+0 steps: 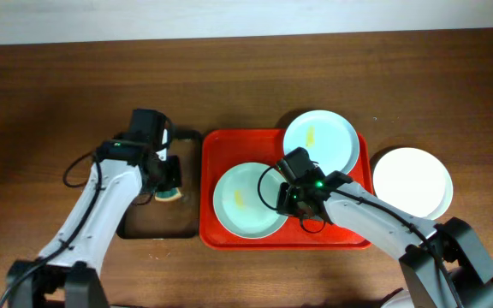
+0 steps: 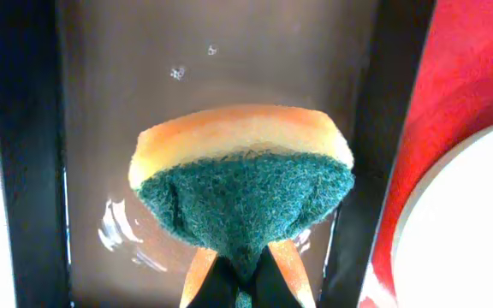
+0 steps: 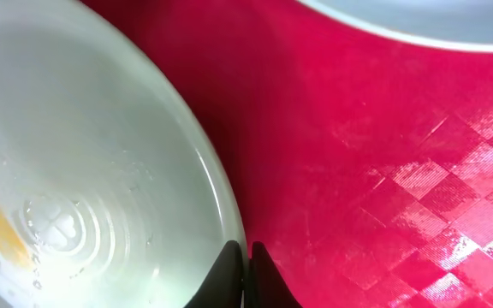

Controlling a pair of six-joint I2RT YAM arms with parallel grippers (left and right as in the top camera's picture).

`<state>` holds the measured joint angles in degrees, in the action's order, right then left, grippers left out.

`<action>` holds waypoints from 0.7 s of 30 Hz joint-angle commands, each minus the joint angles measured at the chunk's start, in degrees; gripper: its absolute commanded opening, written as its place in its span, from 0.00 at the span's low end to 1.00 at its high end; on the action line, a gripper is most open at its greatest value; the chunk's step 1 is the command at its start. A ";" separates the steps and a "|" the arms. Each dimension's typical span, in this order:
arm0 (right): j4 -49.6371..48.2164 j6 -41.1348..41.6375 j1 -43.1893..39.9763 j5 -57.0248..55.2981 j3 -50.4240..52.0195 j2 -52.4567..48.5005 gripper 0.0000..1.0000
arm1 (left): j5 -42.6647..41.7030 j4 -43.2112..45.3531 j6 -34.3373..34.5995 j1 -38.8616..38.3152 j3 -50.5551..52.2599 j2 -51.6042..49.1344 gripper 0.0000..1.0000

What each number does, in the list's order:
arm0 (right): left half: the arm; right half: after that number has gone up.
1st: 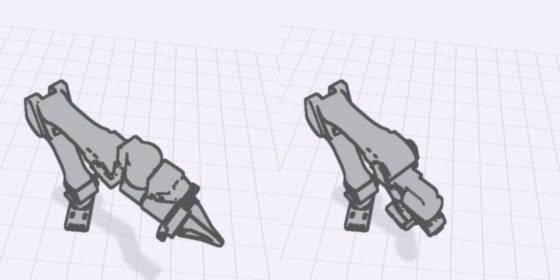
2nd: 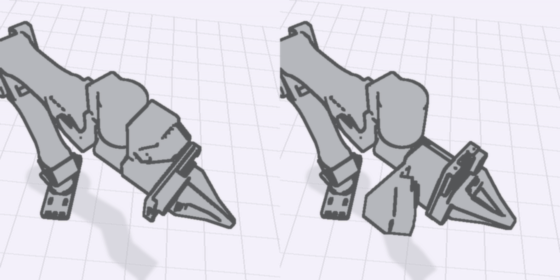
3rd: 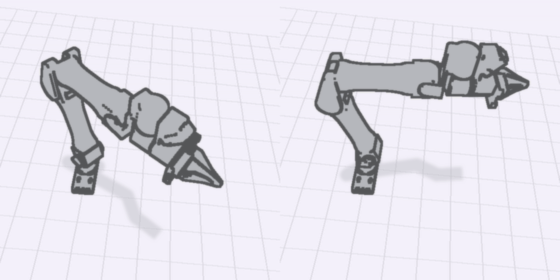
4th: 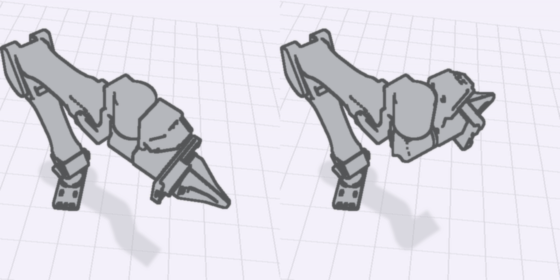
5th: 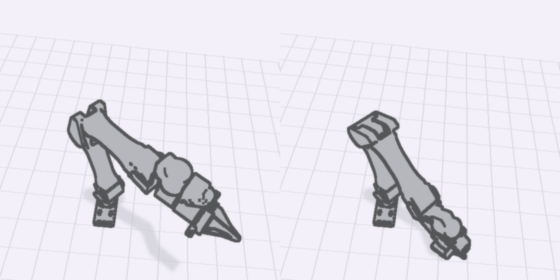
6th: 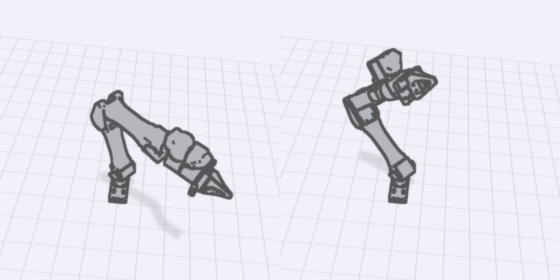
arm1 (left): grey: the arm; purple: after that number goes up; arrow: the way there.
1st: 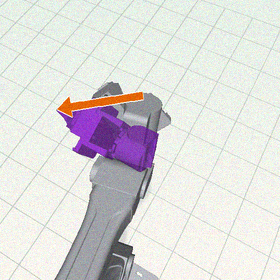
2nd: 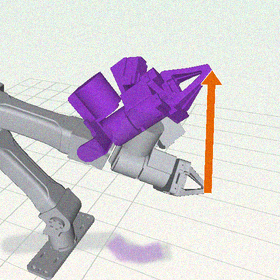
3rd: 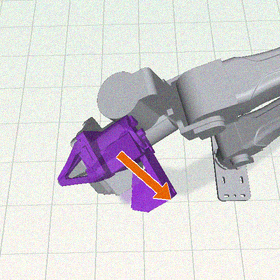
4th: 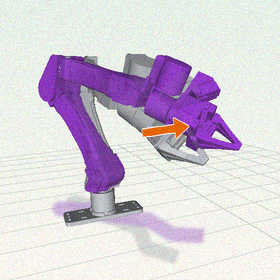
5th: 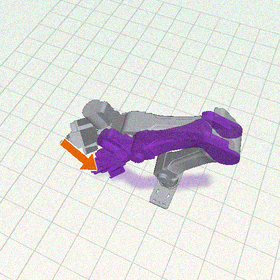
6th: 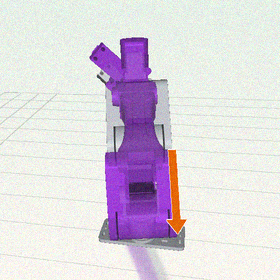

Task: Clean dirty plates on tray and stack at the side
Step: 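Lift the sponge with the left gripper and carry it over the blue plate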

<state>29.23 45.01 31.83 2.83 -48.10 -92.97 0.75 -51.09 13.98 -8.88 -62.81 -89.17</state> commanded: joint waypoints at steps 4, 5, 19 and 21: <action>-0.15 0.26 0.39 -0.76 0.37 -0.42 0.04 | 1.01 0.55 -0.24 0.04 2.82 -0.79 0.00; -0.15 0.26 0.39 -0.76 0.37 -0.42 0.04 | 1.51 1.64 -0.44 0.04 3.78 -1.18 0.00; -0.37 0.26 0.39 -0.90 0.63 -0.42 0.04 | 1.64 10.36 -3.19 0.04 6.71 -10.62 0.00; -0.85 0.26 0.39 -1.46 0.63 -0.42 0.04 | 1.68 9.31 -5.11 0.04 4.81 -10.56 0.00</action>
<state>28.93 45.01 31.83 2.81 -48.07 -92.97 2.00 -40.99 12.49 -8.88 -56.16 -98.80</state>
